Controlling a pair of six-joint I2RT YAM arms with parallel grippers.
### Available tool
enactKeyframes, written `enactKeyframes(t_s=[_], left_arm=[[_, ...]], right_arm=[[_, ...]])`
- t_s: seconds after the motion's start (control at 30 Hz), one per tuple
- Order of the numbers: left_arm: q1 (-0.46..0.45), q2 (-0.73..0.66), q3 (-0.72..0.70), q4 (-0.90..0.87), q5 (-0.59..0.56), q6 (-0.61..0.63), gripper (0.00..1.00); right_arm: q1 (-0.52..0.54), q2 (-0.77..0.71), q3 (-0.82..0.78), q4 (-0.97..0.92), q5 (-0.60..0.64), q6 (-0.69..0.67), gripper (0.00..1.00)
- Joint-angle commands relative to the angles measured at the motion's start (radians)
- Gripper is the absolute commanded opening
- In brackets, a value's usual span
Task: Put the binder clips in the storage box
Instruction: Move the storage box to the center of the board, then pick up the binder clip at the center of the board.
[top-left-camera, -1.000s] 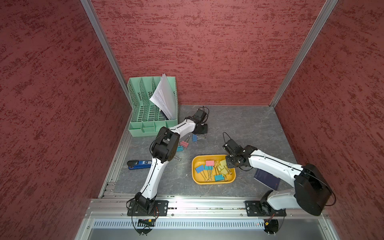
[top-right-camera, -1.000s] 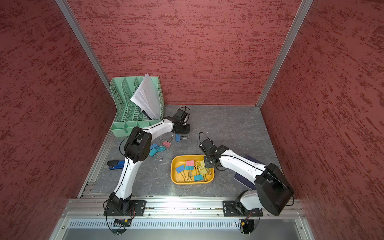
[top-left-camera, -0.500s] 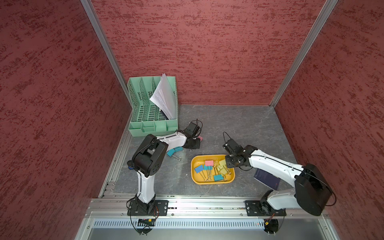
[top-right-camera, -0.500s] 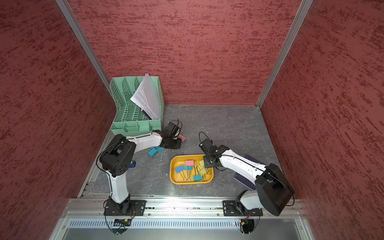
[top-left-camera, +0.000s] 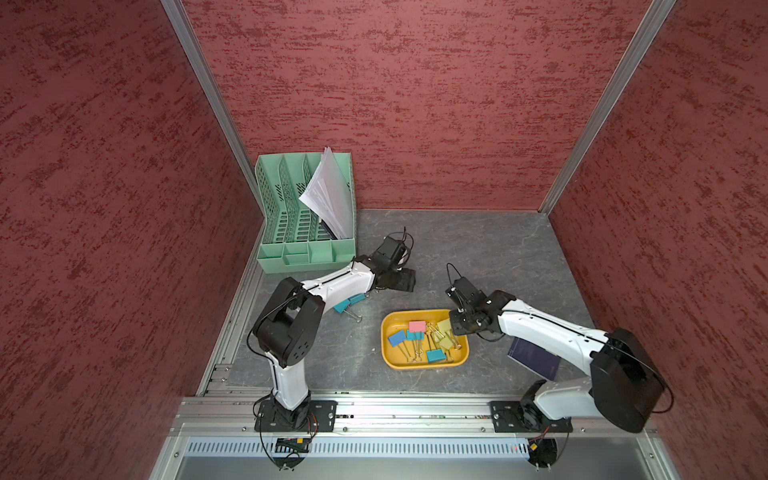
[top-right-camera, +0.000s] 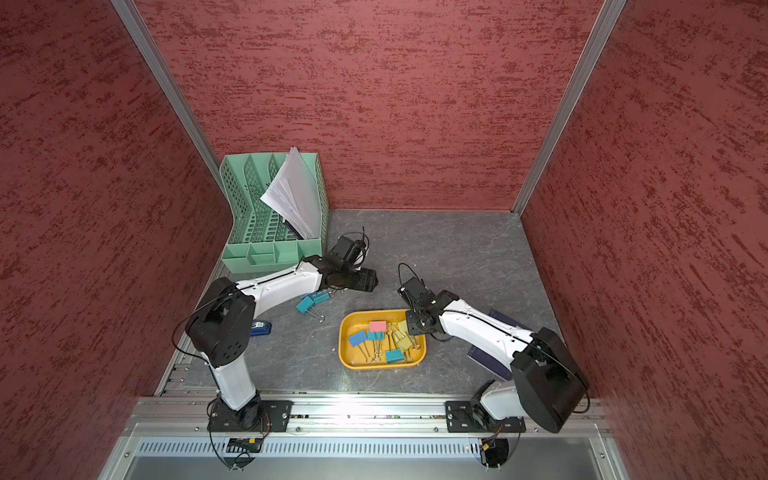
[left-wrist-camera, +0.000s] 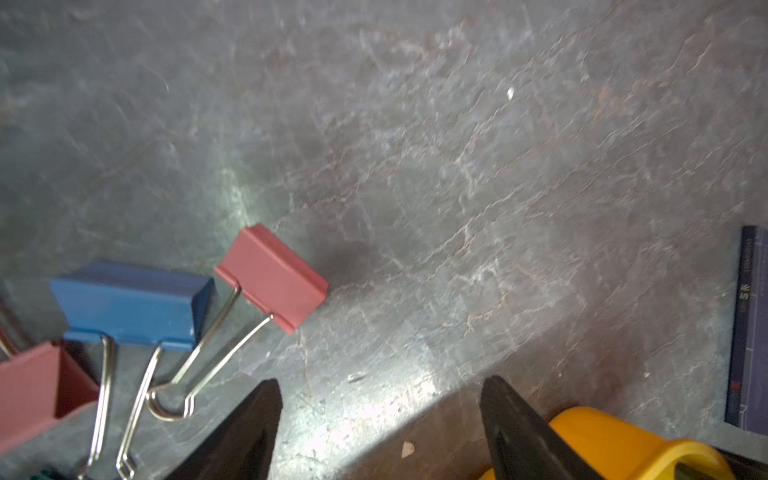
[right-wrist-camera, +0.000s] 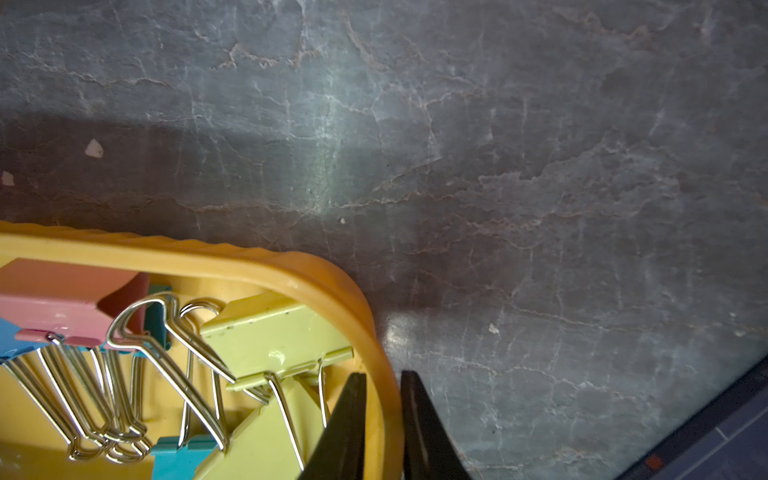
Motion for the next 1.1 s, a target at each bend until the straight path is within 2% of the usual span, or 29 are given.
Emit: enactKeyframes(t_s=[0.0,0.17,0.33,0.4,0.53,0.83,1.07], left_arm=[[0.041,0.065,0.045,-0.03,-0.016,0.108,0.82],[0.08,0.106,0.082,-0.054,0.054,0.279,0.87],[0.068,0.087,0.078,-0.12,0.099,0.402,0.91],[0.058,0.08,0.073,-0.118,0.071,0.433,0.97],[0.038,0.121,0.107,-0.136,0.041,0.496,0.98],[0.047,0.226,0.166,-0.162,-0.06,0.627,0.98],[0.059,0.244,0.172,-0.145,-0.087,0.656,0.98]], right_arm=[[-0.008,-0.013,-0.003,0.034,-0.017,-0.007,0.2],[-0.008,-0.01,-0.002,0.029,-0.015,-0.004,0.2],[-0.008,-0.004,0.002,0.026,-0.013,-0.003,0.21],[-0.008,0.004,0.006,0.027,-0.016,-0.005,0.21],[-0.008,0.021,0.015,0.031,-0.018,-0.009,0.21],[-0.008,0.027,0.005,0.028,-0.015,-0.013,0.21],[-0.008,0.032,0.011,0.025,-0.01,-0.02,0.21]])
